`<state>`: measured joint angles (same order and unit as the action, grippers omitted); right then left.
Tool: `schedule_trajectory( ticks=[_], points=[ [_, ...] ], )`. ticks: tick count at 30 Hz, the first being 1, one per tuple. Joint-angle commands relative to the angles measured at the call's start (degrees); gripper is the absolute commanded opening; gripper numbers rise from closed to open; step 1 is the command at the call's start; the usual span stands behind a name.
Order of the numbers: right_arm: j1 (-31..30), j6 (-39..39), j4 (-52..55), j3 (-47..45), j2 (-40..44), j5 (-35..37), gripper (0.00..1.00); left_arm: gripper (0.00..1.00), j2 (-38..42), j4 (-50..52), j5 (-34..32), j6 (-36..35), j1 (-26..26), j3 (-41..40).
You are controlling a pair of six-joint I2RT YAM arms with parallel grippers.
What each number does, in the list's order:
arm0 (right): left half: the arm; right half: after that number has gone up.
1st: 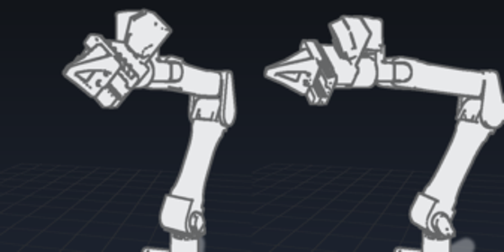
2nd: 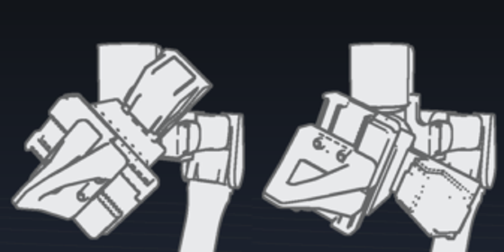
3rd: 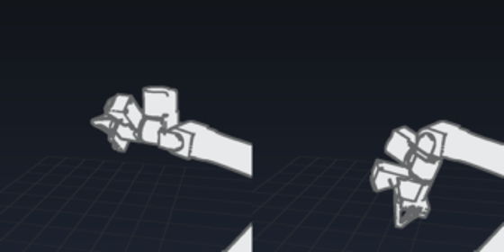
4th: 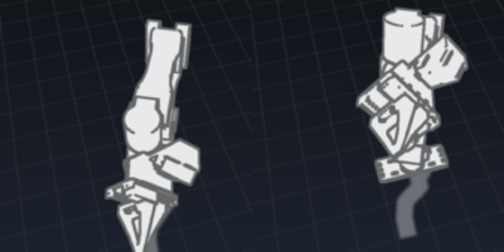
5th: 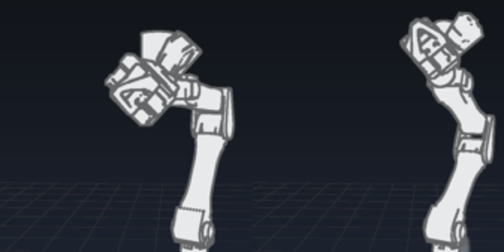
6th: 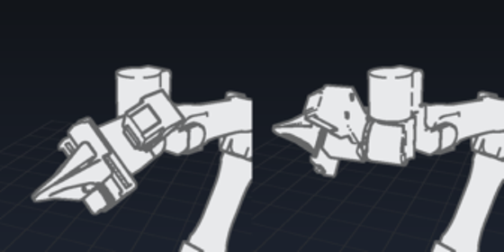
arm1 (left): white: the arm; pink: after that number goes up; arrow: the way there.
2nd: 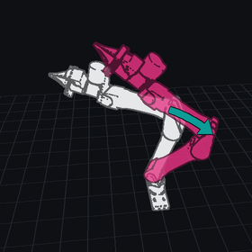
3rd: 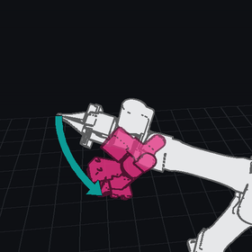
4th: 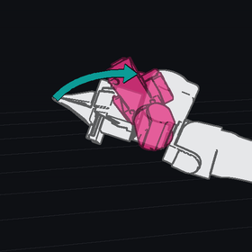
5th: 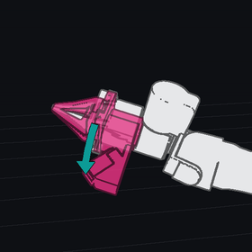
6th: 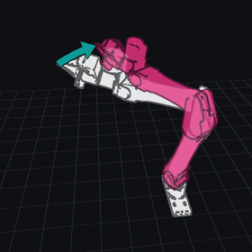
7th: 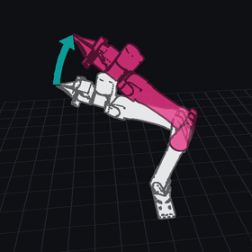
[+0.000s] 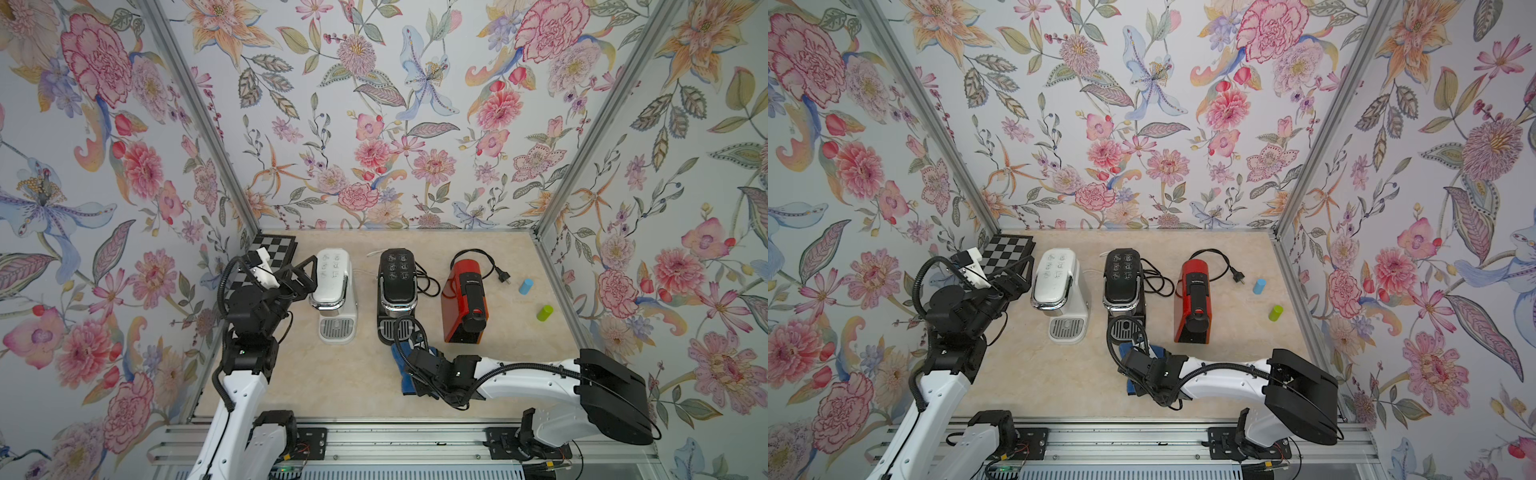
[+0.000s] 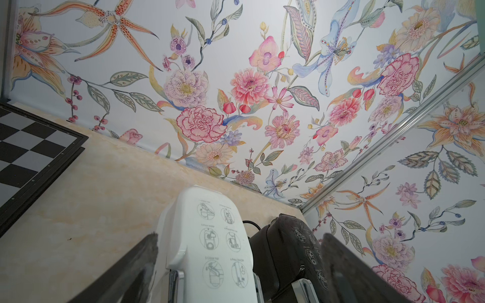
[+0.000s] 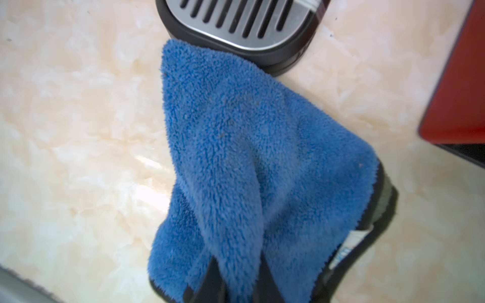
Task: Wipe the surface of a coffee machine
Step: Pick up the cleaning item at the center of the board.
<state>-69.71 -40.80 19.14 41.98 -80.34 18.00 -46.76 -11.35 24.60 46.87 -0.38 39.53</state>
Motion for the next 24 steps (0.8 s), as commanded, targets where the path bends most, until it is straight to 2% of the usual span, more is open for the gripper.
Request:
schedule_trajectory(
  ticks=[1,12,16,24],
  points=[
    [0.46,2.25,4.15,2.95,5.63,0.95,0.00,0.94,-0.03,2.04,2.57,-2.48,0.35,3.73],
    [4.57,8.73,9.82,9.10,16.92,3.76,0.00,0.91,-2.89,10.46,-4.98,-8.91,11.91,12.16],
    [8.03,11.27,10.97,10.63,20.55,4.41,0.00,0.89,-5.88,12.58,-8.88,-11.03,18.57,16.05],
    [19.53,18.43,12.84,17.30,25.65,2.59,0.00,0.85,-13.65,13.47,-17.26,-13.73,35.51,22.17]
  ],
)
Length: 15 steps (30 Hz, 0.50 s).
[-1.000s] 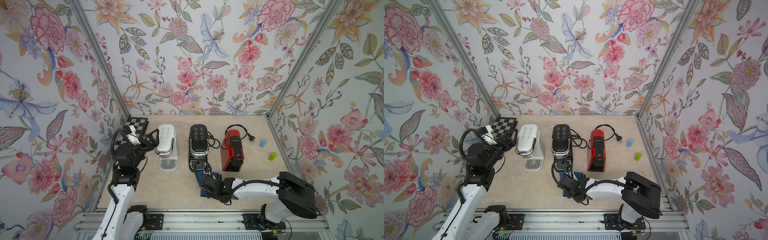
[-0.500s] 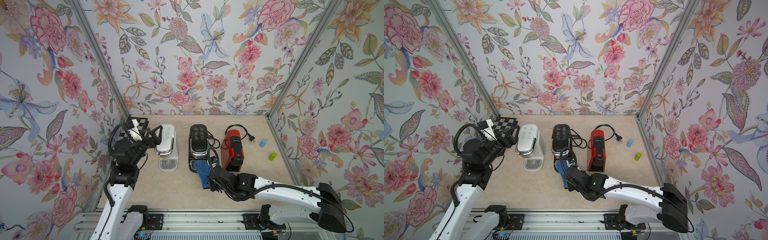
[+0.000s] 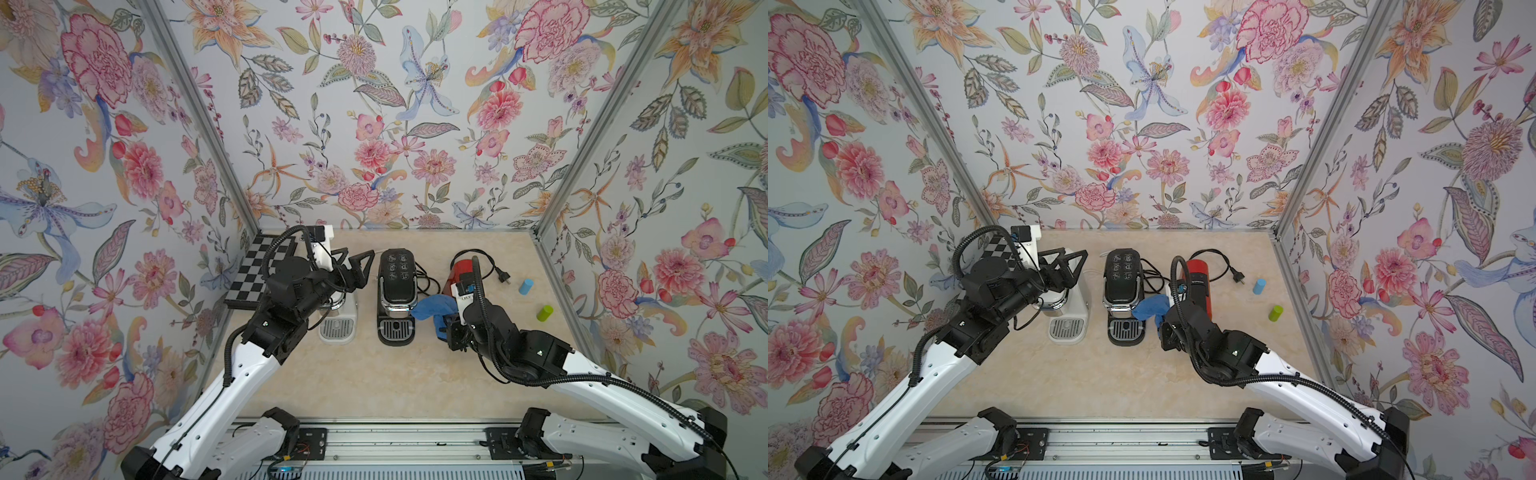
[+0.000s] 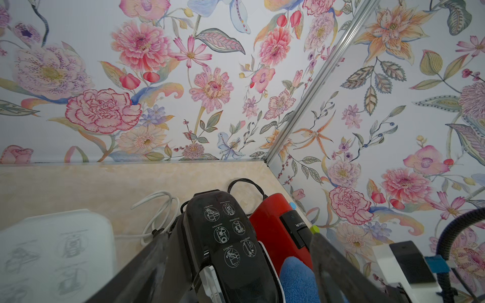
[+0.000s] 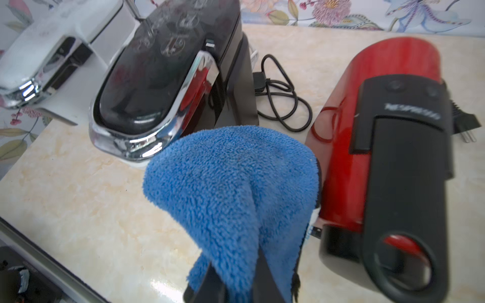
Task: Wipe the surface of a coffee machine
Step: Pick up the cleaning item at the center of the board, then wipe the dirt from the surface of the coffee machine.
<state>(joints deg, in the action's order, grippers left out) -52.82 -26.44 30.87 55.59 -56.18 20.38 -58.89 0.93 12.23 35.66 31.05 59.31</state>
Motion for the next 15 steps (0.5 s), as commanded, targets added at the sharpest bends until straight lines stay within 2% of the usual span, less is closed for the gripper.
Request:
schedule_trajectory(
  ticks=[1,4,9,15],
  points=[
    [3.95,4.99,1.33,4.72,1.65,-0.04,0.00,0.85,-2.67,1.13,-5.24,-2.55,5.69,3.04],
    [7.84,7.24,1.71,6.90,2.21,-1.09,0.00,0.84,-5.44,0.34,-7.13,-2.79,10.41,4.35],
    [14.98,8.94,1.95,6.96,3.12,-3.32,0.00,0.84,-9.96,-2.88,-7.50,-2.02,15.12,5.31],
    [24.28,9.07,1.94,3.74,4.93,-11.41,0.00,0.84,-16.26,-5.84,-8.13,-0.62,19.71,7.16]
  ],
)
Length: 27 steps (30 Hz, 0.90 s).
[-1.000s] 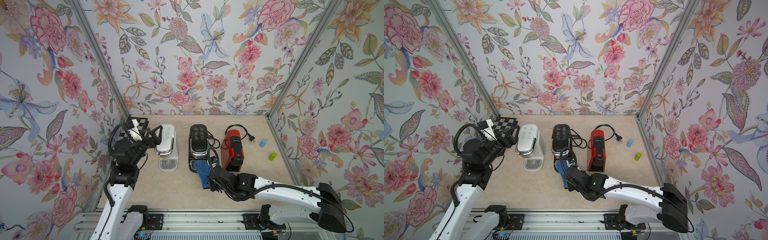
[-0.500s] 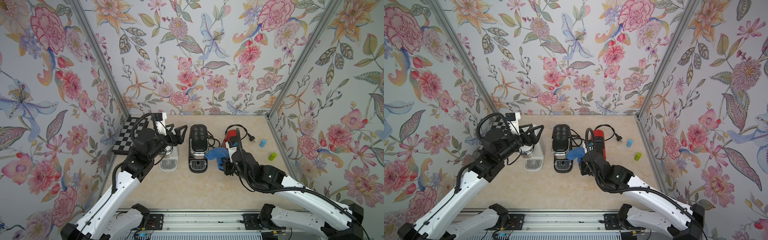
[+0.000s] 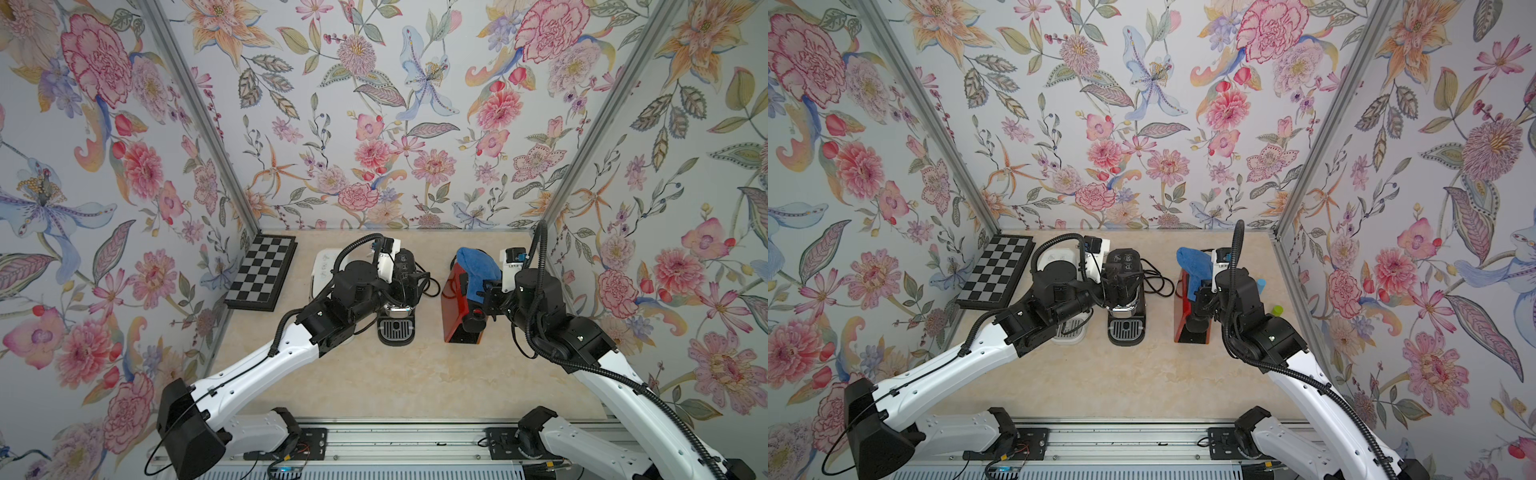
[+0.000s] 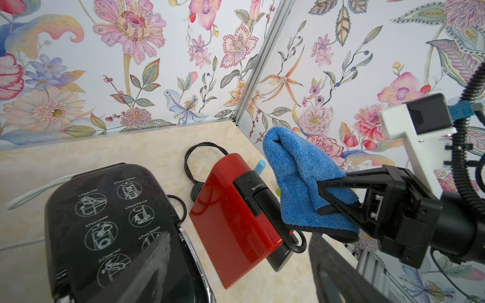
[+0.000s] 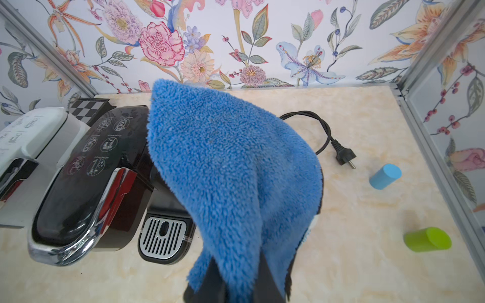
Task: Wipe the surface of a coffee machine
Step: Wipe the dirt from the surface of the coffee machine.
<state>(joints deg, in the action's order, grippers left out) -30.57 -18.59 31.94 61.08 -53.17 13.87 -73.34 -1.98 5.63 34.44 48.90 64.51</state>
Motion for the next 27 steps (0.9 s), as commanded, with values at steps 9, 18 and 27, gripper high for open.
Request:
schedule_trajectory(
  ticks=[9,18,27],
  points=[
    [0.68,-1.54,0.66,-10.94,5.82,-9.91,0.00,0.84,-8.49,-10.89,-3.85,4.96,6.42,-0.65],
    [1.67,-0.52,-1.79,-12.68,2.98,-10.13,0.01,0.85,-9.89,-13.14,-5.63,6.52,6.99,-2.70],
    [6.05,2.00,-5.28,-9.38,-3.77,-13.46,0.02,0.85,-11.14,-13.51,-5.47,7.46,7.06,-3.78]
  ],
)
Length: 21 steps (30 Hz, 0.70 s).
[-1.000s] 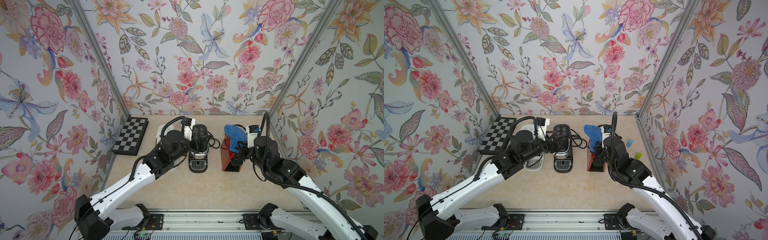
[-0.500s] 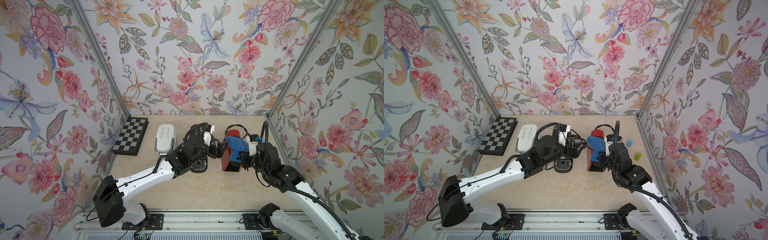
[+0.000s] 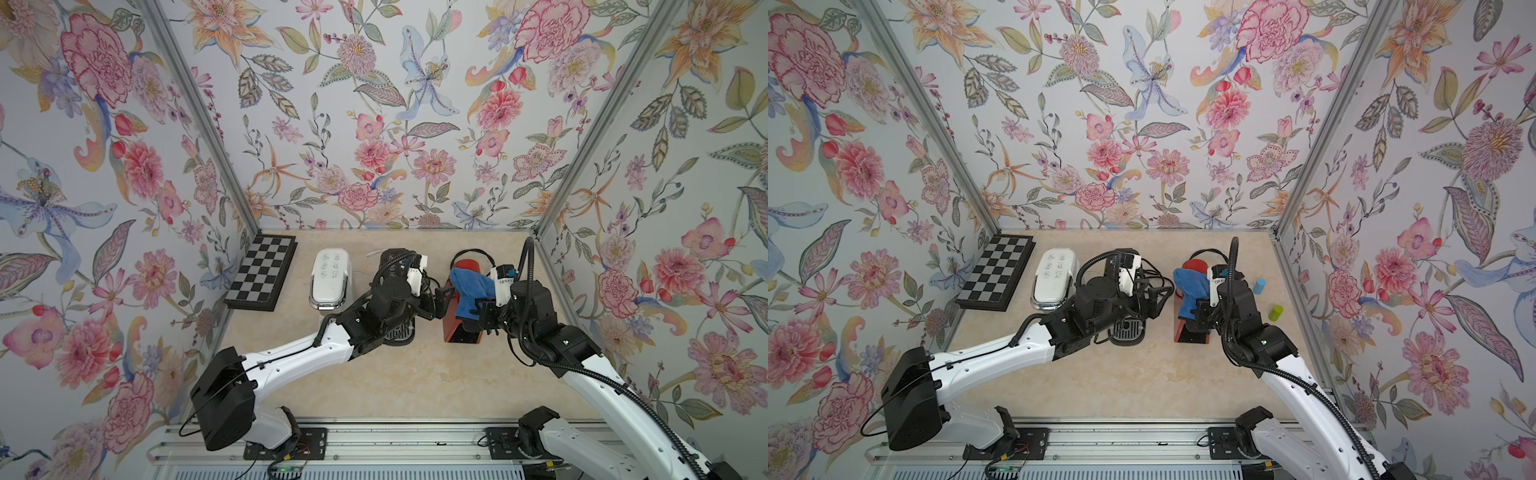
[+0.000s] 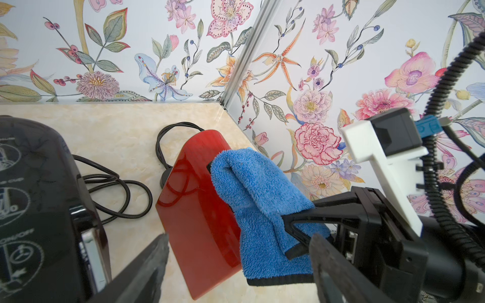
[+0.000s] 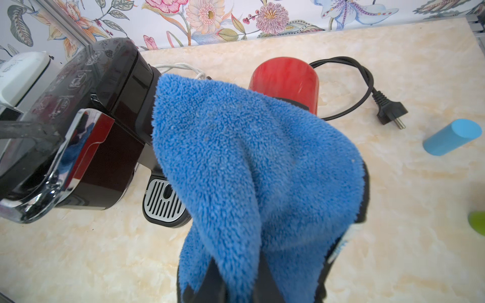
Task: Wipe the surface of a coffee machine
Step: Wipe the dirt from the surface of the coffee machine.
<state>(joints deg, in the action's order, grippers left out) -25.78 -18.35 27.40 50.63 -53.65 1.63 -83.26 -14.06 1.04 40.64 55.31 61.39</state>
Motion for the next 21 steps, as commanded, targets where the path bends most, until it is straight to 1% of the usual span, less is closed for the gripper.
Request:
schedule_trajectory(
  ticks=[1,6,10,14,18,21],
  points=[
    [2.05,2.16,-1.25,1.94,-4.84,-1.66,0.02,0.85,-1.57,-1.69,-0.70,1.37,0.66,-0.57],
    [5.99,3.22,-5.01,5.81,-12.77,-4.77,0.02,0.85,-4.56,-2.47,-0.38,1.97,1.79,0.46],
    [7.93,3.58,-6.93,7.72,-17.61,-6.11,0.00,0.83,-8.43,-0.47,-0.84,2.03,2.73,1.98],
    [8.02,3.41,-8.75,6.64,-16.59,-6.64,0.01,0.83,-8.65,0.48,-2.48,1.64,2.87,1.77],
    [8.29,3.61,-9.02,5.68,-16.34,-7.95,0.01,0.82,-9.90,3.70,-3.26,0.32,3.99,4.56],
    [8.28,2.49,-10.05,3.74,-14.98,-8.40,0.01,0.82,-8.37,5.70,-5.40,-0.24,4.10,4.46]
  ],
)
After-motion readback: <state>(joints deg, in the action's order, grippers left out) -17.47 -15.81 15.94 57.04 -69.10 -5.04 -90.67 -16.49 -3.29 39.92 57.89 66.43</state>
